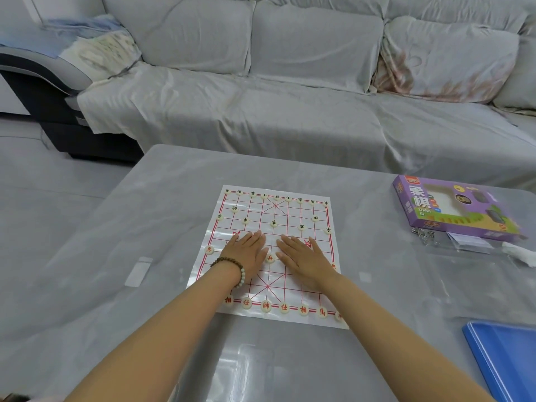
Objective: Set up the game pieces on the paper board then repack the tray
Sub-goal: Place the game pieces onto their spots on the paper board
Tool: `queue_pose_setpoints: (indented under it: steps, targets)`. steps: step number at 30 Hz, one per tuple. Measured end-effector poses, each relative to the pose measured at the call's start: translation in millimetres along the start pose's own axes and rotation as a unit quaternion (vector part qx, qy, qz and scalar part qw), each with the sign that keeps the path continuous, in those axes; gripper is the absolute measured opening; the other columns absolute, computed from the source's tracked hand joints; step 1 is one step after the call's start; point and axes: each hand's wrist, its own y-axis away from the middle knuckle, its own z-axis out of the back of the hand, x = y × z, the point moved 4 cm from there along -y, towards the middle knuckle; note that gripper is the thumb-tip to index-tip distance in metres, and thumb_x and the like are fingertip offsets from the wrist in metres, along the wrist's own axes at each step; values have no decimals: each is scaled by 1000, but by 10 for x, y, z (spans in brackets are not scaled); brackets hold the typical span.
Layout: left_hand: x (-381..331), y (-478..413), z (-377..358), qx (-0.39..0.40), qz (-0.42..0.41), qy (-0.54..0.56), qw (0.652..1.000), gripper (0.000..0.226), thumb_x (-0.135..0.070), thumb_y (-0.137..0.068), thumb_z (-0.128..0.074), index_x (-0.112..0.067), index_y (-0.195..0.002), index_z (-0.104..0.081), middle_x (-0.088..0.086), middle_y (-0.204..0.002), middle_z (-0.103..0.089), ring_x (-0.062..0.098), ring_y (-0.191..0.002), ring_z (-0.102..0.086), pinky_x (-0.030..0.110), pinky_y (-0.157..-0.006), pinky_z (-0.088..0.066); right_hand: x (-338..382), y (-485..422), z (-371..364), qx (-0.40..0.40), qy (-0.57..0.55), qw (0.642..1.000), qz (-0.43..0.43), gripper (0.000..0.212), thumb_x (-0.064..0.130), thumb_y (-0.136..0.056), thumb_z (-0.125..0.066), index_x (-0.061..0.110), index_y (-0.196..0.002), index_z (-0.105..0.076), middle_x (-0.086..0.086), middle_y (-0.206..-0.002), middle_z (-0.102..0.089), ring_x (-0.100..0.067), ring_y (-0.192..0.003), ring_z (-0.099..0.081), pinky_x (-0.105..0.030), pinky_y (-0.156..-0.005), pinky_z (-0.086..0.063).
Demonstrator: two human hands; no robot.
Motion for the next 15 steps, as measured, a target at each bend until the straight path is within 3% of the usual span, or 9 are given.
queue_pose_setpoints:
  steps: [10,15]
  targets:
    - [99,-192,71,1,-6,14,1000,53,-39,-100,-6,-18,-149,-5,-3,-157,0,13,-144,0,36,-117,1,-74,-229,51,0,-1,1000,4,53,46,-100,-11,27,-150,-10,9,-158,-3,-10,-145,0,-37,-114,12]
    - [106,-129,182,-60,-15,49,997,46,-35,-100,-17,-17,-140,-30,2,-151,-28,18,-138,-25,36,-115,-17,-213,32,192,-44,-56,997,-5,52,46,-100,-22,27,-148,-20,8,-157,-14,-10,-144,-12,-33,-117,2]
